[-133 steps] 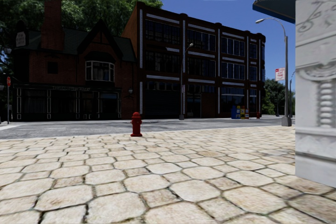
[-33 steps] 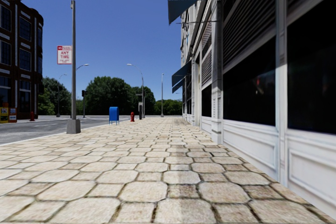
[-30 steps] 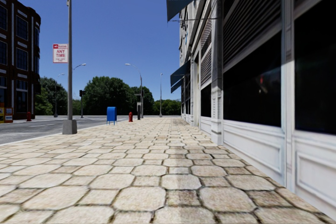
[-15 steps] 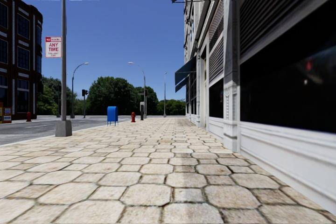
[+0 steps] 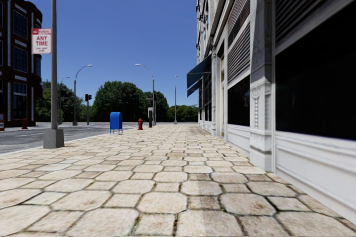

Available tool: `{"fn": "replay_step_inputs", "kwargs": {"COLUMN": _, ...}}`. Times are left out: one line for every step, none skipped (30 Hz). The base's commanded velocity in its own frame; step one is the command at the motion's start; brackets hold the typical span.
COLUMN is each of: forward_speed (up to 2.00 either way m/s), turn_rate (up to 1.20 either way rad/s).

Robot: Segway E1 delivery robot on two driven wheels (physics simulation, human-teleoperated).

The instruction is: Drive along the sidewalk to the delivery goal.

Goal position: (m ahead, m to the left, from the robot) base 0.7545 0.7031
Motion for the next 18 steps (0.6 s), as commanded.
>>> {"fn": "replay_step_inputs", "kwargs": {"forward_speed": 1.39, "turn_rate": 0.00}}
{"fn": "replay_step_inputs", "kwargs": {"forward_speed": 1.39, "turn_rate": 0.00}}
{"fn": "replay_step_inputs", "kwargs": {"forward_speed": 1.39, "turn_rate": 0.00}}
{"fn": "replay_step_inputs", "kwargs": {"forward_speed": 1.39, "turn_rate": 0.00}}
{"fn": "replay_step_inputs", "kwargs": {"forward_speed": 1.39, "turn_rate": 0.00}}
{"fn": "replay_step_inputs", "kwargs": {"forward_speed": 1.39, "turn_rate": 0.00}}
{"fn": "replay_step_inputs", "kwargs": {"forward_speed": 1.39, "turn_rate": 0.00}}
{"fn": "replay_step_inputs", "kwargs": {"forward_speed": 1.39, "turn_rate": 0.11}}
{"fn": "replay_step_inputs", "kwargs": {"forward_speed": 1.35, "turn_rate": 0.41}}
{"fn": "replay_step_inputs", "kwargs": {"forward_speed": 1.33, "turn_rate": 0.50}}
{"fn": "replay_step_inputs", "kwargs": {"forward_speed": 1.33, "turn_rate": 0.50}}
{"fn": "replay_step_inputs", "kwargs": {"forward_speed": 1.31, "turn_rate": 0.52}}
{"fn": "replay_step_inputs", "kwargs": {"forward_speed": 1.29, "turn_rate": 0.53}}
{"fn": "replay_step_inputs", "kwargs": {"forward_speed": 1.25, "turn_rate": 0.53}}
{"fn": "replay_step_inputs", "kwargs": {"forward_speed": 1.25, "turn_rate": 0.53}}
{"fn": "replay_step_inputs", "kwargs": {"forward_speed": 1.18, "turn_rate": 0.54}}
{"fn": "replay_step_inputs", "kwargs": {"forward_speed": 1.13, "turn_rate": 0.55}}
{"fn": "replay_step_inputs", "kwargs": {"forward_speed": 1.07, "turn_rate": 0.58}}
